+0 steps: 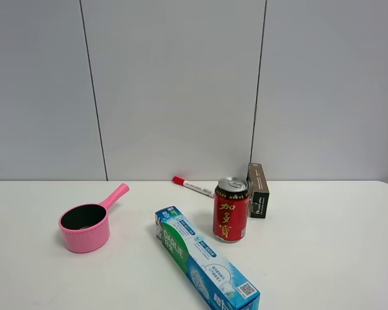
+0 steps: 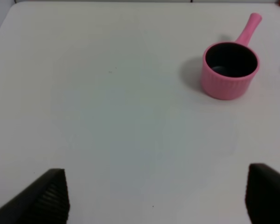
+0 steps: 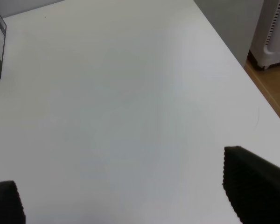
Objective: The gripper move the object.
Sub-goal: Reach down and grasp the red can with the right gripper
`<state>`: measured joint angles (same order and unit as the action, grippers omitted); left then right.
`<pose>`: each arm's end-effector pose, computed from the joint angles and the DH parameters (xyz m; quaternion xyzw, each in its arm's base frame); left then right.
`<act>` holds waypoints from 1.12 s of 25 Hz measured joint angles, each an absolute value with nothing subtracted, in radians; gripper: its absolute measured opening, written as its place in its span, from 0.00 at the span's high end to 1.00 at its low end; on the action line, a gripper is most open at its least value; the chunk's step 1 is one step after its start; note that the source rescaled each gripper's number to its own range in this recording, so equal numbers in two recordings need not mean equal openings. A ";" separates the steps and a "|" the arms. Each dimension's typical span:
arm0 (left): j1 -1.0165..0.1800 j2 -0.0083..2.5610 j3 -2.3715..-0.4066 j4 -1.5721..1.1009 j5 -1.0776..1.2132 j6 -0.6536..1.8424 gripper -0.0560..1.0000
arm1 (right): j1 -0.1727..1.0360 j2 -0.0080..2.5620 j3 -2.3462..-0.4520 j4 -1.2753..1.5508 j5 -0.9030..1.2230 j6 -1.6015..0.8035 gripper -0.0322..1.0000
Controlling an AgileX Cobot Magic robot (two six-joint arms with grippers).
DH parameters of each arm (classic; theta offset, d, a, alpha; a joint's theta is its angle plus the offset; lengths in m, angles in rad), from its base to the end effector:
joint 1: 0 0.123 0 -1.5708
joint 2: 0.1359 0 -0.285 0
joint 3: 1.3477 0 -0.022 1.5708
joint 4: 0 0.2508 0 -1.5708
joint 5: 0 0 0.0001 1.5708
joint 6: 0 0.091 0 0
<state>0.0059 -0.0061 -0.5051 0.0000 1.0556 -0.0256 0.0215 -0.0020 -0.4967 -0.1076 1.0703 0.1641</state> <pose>-0.0062 0.0000 0.2791 -0.0134 0.8488 -0.0052 0.5284 -0.0052 -0.0087 0.2760 0.0632 0.8525 -0.0057 0.5189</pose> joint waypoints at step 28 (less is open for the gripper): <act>0.006 -0.006 -0.505 0.000 1.056 -0.026 0.00 | 0.021 -0.002 -0.497 -0.093 1.063 0.164 0.11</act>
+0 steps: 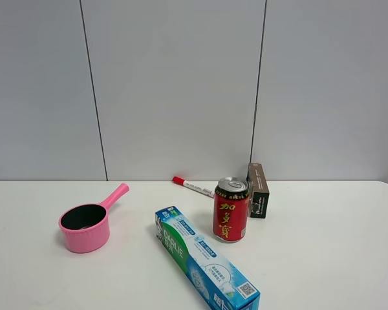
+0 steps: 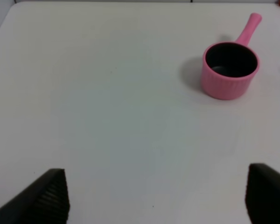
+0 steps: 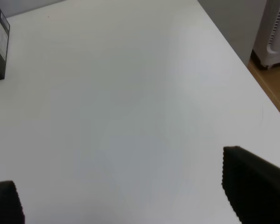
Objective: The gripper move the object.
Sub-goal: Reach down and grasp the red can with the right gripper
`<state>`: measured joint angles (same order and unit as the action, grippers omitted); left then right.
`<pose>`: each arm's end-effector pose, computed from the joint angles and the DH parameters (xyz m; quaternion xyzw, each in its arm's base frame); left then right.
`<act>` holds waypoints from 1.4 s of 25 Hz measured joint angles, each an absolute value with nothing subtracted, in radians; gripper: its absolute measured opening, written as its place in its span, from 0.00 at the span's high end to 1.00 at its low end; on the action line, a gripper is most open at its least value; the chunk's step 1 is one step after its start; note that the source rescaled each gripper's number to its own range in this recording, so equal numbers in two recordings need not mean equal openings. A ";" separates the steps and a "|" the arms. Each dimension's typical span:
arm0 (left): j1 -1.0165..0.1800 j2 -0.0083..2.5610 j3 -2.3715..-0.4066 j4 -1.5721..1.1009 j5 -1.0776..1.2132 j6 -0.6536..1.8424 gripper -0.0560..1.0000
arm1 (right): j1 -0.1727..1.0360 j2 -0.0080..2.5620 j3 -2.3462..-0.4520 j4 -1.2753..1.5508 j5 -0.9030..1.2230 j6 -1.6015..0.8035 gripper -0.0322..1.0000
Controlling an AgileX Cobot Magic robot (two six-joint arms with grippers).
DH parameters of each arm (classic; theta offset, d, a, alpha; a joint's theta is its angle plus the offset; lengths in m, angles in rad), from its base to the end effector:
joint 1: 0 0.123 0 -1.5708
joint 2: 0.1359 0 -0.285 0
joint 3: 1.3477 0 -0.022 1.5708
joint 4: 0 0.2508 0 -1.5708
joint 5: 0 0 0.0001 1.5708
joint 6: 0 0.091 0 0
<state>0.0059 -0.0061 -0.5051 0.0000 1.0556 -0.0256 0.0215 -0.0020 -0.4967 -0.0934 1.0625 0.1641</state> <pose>-0.0062 0.0000 0.2791 -0.0134 0.8488 -0.0052 0.5284 -0.0049 -0.0075 0.2765 0.0626 0.8508 0.0017 0.5217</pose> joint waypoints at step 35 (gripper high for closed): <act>0.006 -0.006 -0.505 0.000 1.056 -0.026 0.00 | 0.277 1.328 -0.824 -0.186 0.199 -0.140 0.09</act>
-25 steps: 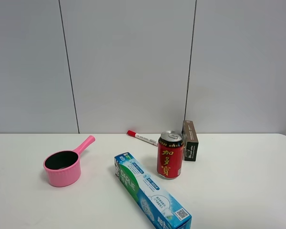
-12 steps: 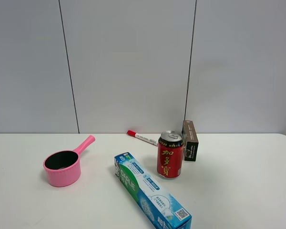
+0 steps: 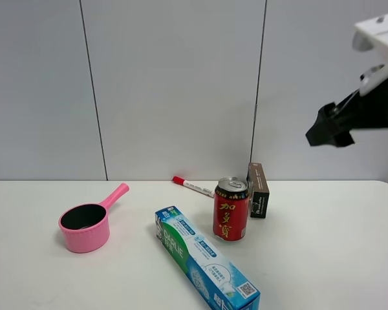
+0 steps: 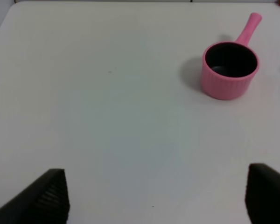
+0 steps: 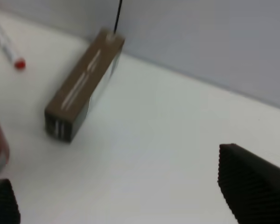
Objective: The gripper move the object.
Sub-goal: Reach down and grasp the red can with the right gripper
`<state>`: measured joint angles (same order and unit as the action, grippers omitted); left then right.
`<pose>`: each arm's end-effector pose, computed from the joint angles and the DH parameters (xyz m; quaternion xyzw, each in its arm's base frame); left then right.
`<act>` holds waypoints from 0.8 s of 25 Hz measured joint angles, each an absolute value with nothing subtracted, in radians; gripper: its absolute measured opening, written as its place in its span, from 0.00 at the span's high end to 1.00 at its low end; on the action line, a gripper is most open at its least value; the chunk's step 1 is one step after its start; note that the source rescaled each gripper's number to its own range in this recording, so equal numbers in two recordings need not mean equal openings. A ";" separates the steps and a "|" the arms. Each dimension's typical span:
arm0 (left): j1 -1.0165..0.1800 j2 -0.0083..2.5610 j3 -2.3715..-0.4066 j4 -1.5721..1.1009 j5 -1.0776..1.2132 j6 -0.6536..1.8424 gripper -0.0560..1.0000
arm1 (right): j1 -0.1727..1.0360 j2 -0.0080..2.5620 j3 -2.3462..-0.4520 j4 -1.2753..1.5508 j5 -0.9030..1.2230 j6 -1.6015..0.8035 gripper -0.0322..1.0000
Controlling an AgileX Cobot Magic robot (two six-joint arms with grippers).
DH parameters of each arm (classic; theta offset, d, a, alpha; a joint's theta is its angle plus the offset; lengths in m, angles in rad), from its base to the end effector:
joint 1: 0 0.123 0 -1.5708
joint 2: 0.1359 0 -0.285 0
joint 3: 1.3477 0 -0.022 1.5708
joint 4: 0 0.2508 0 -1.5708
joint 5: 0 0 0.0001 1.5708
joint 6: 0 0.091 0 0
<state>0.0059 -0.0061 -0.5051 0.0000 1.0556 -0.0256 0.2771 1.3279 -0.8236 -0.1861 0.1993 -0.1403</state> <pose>-0.0062 0.0000 0.2791 -0.0134 0.8488 -0.0052 0.5284 0.2723 0.0739 0.2725 -0.2541 0.8502 -0.0268 0.4602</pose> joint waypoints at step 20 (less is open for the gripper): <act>0.006 -0.006 -0.505 0.000 1.056 -0.026 0.00 | 0.375 1.661 -0.707 -0.234 -0.050 -0.187 0.00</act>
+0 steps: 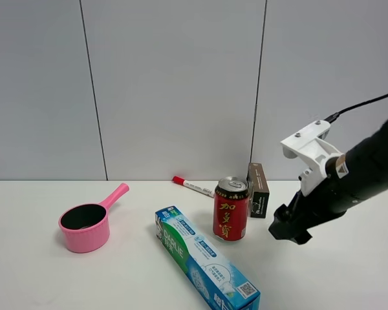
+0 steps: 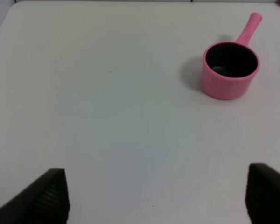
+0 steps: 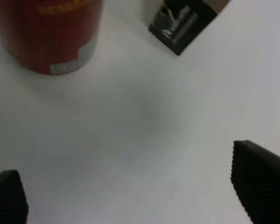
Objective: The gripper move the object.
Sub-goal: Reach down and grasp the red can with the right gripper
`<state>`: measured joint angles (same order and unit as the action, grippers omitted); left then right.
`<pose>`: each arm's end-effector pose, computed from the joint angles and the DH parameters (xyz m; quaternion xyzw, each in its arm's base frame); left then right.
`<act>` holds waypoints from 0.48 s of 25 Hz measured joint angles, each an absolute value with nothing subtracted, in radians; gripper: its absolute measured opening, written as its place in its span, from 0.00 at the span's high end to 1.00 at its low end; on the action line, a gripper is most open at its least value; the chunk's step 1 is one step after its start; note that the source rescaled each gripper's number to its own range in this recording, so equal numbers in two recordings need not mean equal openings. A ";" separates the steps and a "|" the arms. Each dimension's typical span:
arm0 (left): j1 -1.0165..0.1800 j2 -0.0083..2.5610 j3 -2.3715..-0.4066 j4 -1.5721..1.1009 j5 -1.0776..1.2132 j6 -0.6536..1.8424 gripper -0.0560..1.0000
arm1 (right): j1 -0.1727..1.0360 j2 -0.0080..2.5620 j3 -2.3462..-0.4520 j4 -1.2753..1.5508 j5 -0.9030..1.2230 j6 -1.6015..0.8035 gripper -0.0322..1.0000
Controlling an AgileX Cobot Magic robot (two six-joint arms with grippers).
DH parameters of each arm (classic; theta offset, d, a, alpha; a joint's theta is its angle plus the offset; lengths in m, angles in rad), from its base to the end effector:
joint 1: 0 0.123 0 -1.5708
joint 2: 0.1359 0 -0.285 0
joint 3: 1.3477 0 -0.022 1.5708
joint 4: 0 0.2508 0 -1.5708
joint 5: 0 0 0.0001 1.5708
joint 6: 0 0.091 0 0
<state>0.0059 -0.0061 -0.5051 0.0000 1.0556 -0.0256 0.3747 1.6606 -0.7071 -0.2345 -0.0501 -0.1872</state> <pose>-0.0062 0.0000 0.2791 -0.0134 0.8488 -0.0052 0.5284 0.2836 0.1126 0.1575 -0.3624 0.8564 -0.0032 0.3678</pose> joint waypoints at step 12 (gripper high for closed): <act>0.006 -0.006 -0.505 0.000 1.056 -0.026 0.00 | 0.332 1.732 -0.525 -0.239 -0.615 -0.188 0.00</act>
